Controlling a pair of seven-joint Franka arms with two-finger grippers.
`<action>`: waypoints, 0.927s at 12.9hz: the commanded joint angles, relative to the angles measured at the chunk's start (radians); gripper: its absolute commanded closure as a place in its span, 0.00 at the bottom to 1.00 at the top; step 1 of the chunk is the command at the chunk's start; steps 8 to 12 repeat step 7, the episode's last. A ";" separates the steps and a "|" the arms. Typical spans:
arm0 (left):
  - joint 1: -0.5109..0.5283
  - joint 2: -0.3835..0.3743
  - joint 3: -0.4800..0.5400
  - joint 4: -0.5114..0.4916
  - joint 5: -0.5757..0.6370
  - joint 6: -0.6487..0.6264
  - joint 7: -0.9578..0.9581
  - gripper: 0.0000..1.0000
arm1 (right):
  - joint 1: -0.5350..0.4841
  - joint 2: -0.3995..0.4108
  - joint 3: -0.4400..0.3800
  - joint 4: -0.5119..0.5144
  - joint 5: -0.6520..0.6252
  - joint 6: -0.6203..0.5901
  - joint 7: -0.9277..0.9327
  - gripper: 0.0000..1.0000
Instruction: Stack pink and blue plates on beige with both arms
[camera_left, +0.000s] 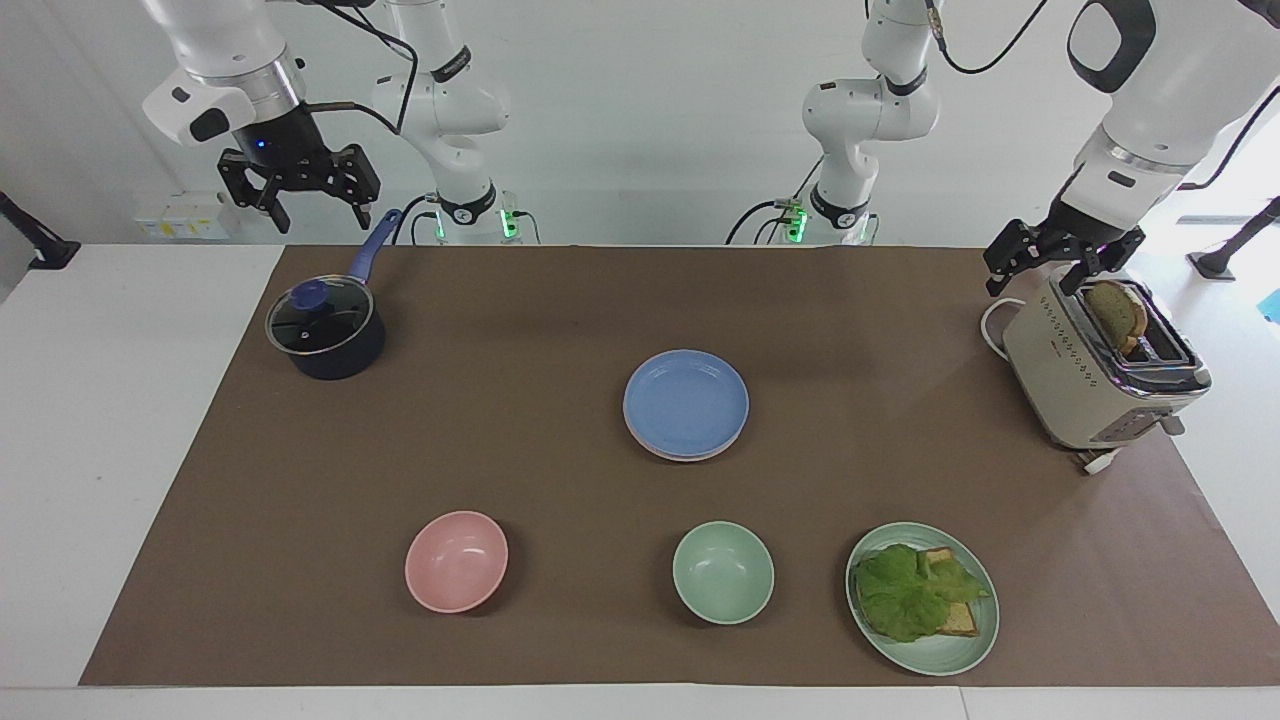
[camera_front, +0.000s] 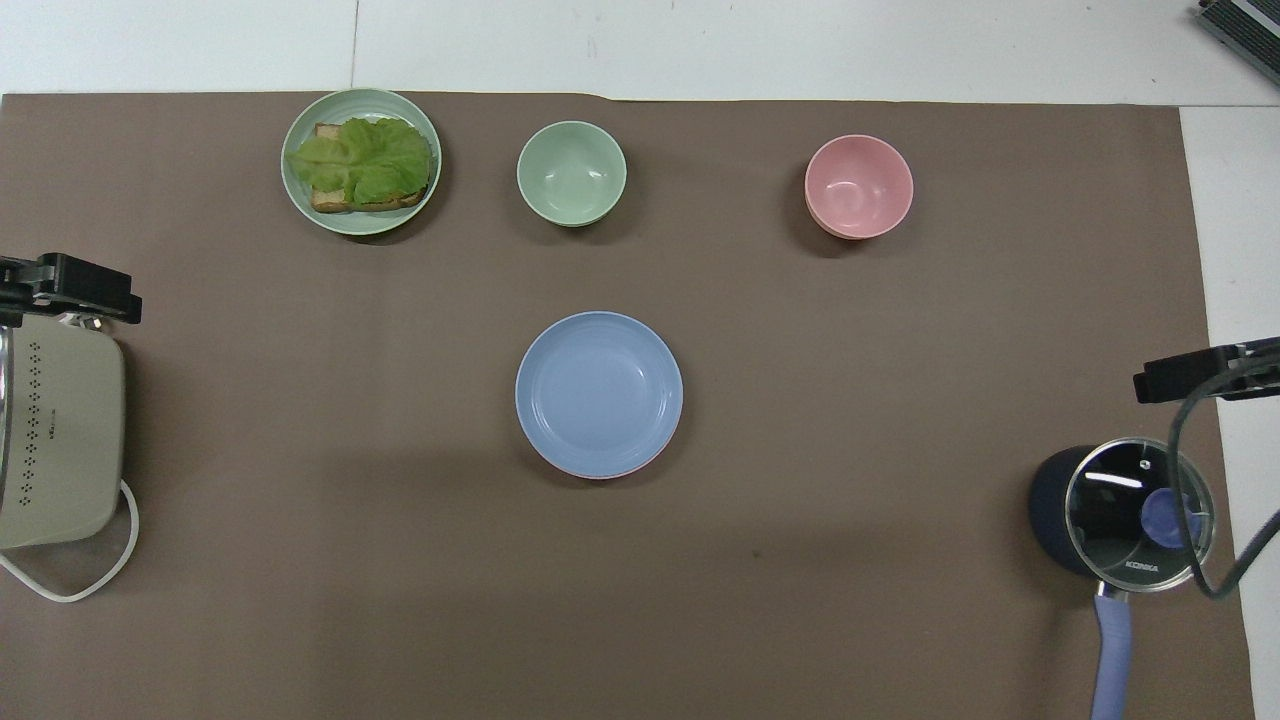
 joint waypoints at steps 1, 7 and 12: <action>0.010 -0.003 -0.008 0.002 0.018 -0.011 0.006 0.00 | -0.014 -0.025 0.009 -0.029 0.001 0.008 -0.016 0.00; 0.010 -0.004 -0.009 0.002 0.018 -0.011 0.006 0.00 | -0.014 -0.025 0.009 -0.031 0.001 0.006 0.019 0.00; 0.010 -0.004 -0.009 0.002 0.018 -0.011 0.006 0.00 | -0.014 -0.025 0.009 -0.031 0.001 0.006 0.019 0.00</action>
